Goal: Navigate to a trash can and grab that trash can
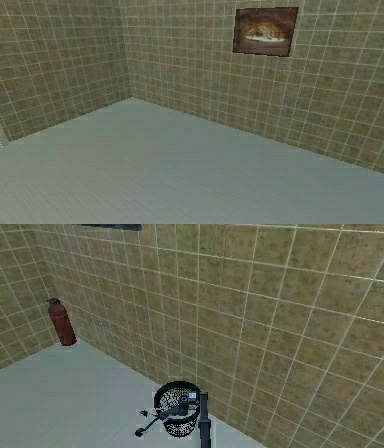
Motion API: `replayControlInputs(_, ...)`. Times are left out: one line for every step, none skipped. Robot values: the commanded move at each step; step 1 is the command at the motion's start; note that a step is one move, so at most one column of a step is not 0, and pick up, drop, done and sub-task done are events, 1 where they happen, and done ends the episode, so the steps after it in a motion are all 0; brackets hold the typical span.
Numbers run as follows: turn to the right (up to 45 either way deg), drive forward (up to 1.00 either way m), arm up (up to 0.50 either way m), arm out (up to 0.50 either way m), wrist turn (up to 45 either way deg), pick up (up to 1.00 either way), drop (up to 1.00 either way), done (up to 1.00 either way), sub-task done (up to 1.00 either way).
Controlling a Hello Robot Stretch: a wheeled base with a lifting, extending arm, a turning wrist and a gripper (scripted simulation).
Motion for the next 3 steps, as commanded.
replayControlInputs(0.0, 0.0, 0.0, 0.0, 45.0, 0.0, 0.0, 0.0, 0.0)
replayControlInputs(0.0, 0.0, 0.0, 0.0, 27.0, 0.0, 0.0, 0.0, 0.0)
replayControlInputs(0.0, 0.0, -0.3, 0.0, 0.0, 0.0, 0.0, 0.0, 0.0)
